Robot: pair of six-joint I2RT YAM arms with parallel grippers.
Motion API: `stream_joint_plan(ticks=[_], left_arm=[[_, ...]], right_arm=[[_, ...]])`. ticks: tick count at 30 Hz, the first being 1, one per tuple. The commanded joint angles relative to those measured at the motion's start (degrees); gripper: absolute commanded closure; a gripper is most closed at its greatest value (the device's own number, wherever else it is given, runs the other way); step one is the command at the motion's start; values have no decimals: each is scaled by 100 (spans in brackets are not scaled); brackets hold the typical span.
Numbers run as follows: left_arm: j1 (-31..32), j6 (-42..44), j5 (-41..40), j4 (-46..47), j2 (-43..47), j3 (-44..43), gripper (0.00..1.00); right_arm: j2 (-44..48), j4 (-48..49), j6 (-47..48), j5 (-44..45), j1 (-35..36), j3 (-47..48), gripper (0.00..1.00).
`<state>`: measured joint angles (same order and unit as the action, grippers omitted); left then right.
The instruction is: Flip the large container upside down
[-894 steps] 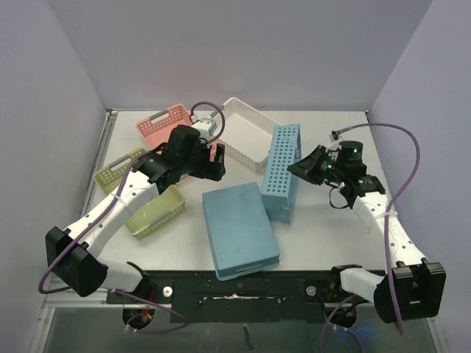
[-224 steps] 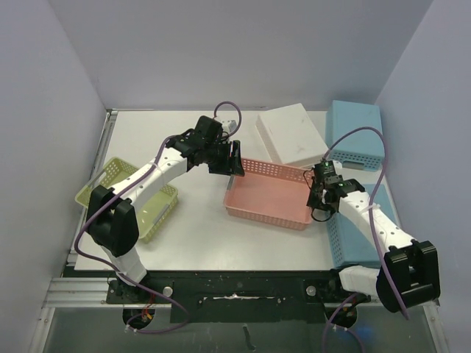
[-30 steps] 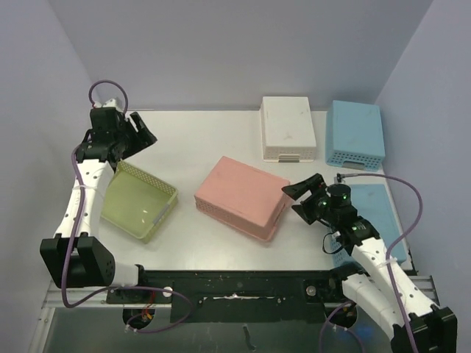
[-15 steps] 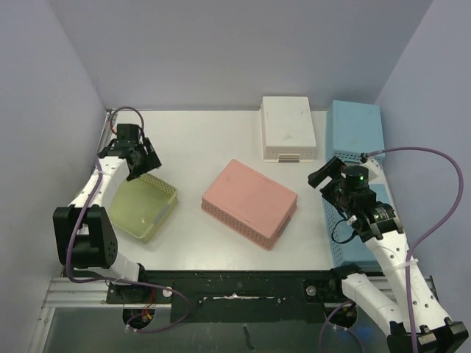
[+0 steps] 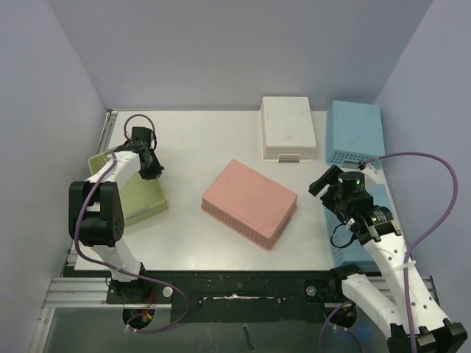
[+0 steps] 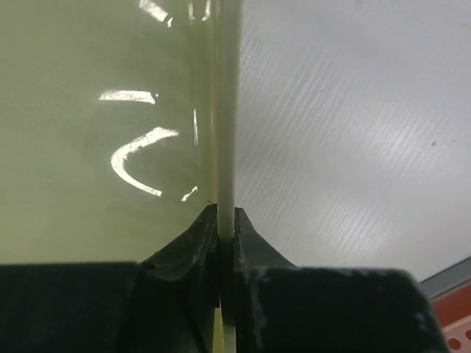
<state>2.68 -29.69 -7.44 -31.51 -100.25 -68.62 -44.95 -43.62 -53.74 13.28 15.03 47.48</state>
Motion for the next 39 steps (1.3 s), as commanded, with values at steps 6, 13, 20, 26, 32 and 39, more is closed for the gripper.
stream_joint_plan(ticks=[6, 13, 20, 26, 32, 39], left_arm=[[197, -61, 1946, 953, 646, -1210, 100], [198, -2023, 4728, 4135, -79, -1486, 100], [225, -6285, 5110, 10006, -1356, -966, 100], [171, -7814, 4651, 11869, -2138, -701, 100], [5, -7996, 4637, 11844, -2144, 130, 98], [-397, -8084, 4905, 12199, -2094, 1110, 89]], right_arm=[[-381, 442, 245, 0, -20, 214, 16], [-303, 318, 241, -6, -10, 366, 16], [111, 77, 126, 151, -17, 264, 16], [187, 99, 76, 143, -15, 123, 16], [46, 233, 173, 132, -13, 161, 16], [-53, 180, 236, 141, -9, 260, 16]])
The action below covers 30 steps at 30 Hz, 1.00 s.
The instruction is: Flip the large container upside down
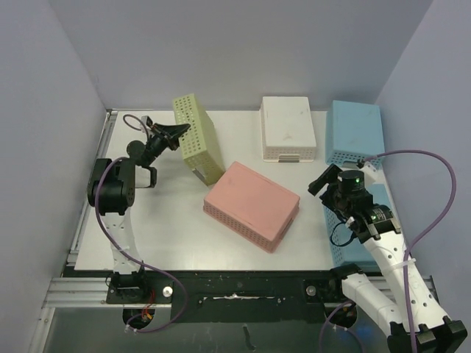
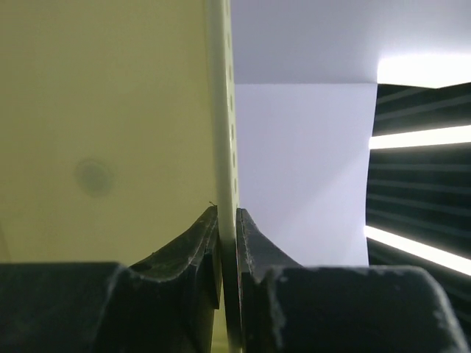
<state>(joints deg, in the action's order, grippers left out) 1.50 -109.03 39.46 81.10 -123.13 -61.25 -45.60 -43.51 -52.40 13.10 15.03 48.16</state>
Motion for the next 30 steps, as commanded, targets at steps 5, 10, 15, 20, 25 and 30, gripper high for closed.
stream_joint_plan(ticks=[5, 10, 15, 20, 25, 30], left_arm=[[-846, -236, 395, 1432, 250, 1389, 72], [-1412, 195, 938, 976, 593, 1914, 58], [-1771, 2743, 1210, -2850, 1782, 1768, 48], [-1686, 6484, -390, -8309, 2561, 232, 29], [-1633, 7671, -1584, -9894, 2575, -390, 27], [-1431, 8376, -2855, -10632, 2691, -686, 26]], right_arm=[[188, 155, 108, 241, -20, 69, 16], [116, 183, 98, 224, -17, 51, 16], [12, 264, 159, 245, -13, 112, 16], [-91, 322, 238, 208, -15, 158, 16], [-106, 352, 226, 177, -12, 161, 16], [-5, 321, 213, 218, -10, 166, 16]])
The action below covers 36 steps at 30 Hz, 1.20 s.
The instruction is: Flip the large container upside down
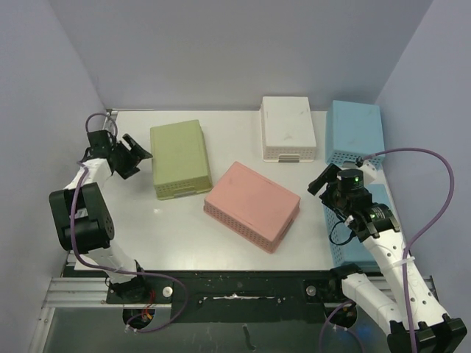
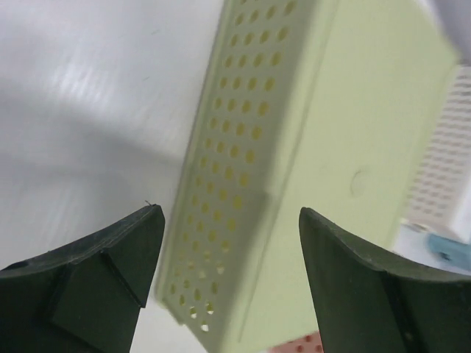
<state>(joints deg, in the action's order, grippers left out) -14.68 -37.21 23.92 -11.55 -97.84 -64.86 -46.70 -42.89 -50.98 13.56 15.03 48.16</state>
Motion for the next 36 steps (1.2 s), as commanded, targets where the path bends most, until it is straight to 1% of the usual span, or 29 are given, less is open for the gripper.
stream_joint_plan(ticks=[1, 5, 6, 9, 13, 15, 17, 18, 20, 22, 24, 28, 32, 36], left_arm=[[295, 1305, -1631, -1480, 205, -386, 26], [1056, 1612, -3160, -1805, 499, -723, 26], [1239, 1690, -3398, -1836, 596, -812, 26], [1759, 1804, -3992, -1937, 912, -1200, 26], [2226, 1897, -4394, -1833, 1364, -1555, 26], [2390, 1944, -4374, -1670, 1601, -1602, 26], [2494, 1991, -3974, -1417, 1784, -1564, 26], [2529, 1878, -3858, -1330, 1853, -1531, 25], [2579, 1444, -3815, -1310, 1949, -1508, 25], [2609, 1164, -3695, -1315, 2071, -1417, 25], [2618, 1025, -3487, -1362, 2199, -1280, 24], [2567, 533, -3093, -1637, 2395, -1233, 24], [2557, 593, -3017, -1556, 2638, -979, 24], [2524, 543, -3043, -1550, 2752, -830, 24]], right_arm=[[115, 245, 78, 185, -16, 167, 16], [118, 178, 89, 191, -12, 189, 16], [125, 166, 89, 190, -17, 200, 16], [132, 155, 88, 195, -2, 223, 16], [63, 128, 304, 337, -12, 411, 15], [-108, 36, 536, 495, -13, 704, 14], [-355, -89, 796, 645, -19, 1191, 10], [-491, -133, 925, 655, -24, 1429, 7], [-815, -203, 1188, 468, -16, 1957, 3], [-1102, -306, 1316, 266, -12, 2401, 2], [-1268, -334, 1336, 204, -10, 2652, 1], [-1207, -99, 1603, 58, 0, 2679, 2], [-995, 73, 1633, -34, -8, 2304, 2], [-943, -129, 1526, 170, -14, 2137, 2]])
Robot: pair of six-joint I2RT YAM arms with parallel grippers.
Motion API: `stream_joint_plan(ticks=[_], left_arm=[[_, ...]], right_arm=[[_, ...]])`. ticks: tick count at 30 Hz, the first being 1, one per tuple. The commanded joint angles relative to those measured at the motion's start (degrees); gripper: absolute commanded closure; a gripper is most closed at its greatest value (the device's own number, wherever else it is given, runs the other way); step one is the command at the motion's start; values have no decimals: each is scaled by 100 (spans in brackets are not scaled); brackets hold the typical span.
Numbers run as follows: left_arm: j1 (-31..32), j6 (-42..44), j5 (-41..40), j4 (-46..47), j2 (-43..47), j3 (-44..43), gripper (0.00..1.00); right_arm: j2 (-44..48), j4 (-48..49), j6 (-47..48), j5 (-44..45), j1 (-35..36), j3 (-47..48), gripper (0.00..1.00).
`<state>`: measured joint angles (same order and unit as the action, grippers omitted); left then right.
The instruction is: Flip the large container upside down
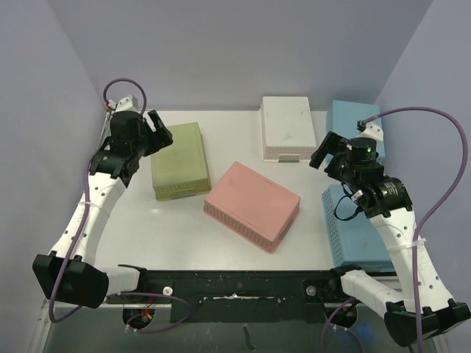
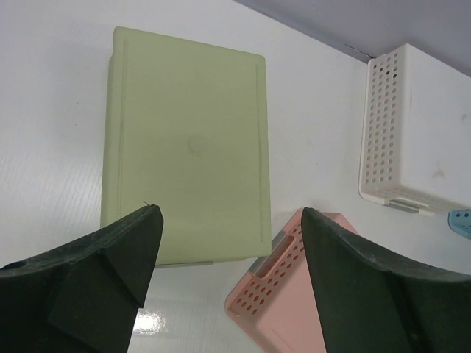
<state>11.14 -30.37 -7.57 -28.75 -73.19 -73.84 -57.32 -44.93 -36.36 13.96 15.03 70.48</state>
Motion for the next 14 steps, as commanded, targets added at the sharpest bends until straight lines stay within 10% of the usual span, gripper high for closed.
stream_joint_plan(ticks=[1, 14], left_arm=[[-71, -133, 111, 228, 336, 125, 24], [-294, 29, 401, 501, 515, 356, 24]], right_arm=[[123, 23, 49, 226, -11, -88, 2], [270, -199, 23, 968, -9, 59, 2]])
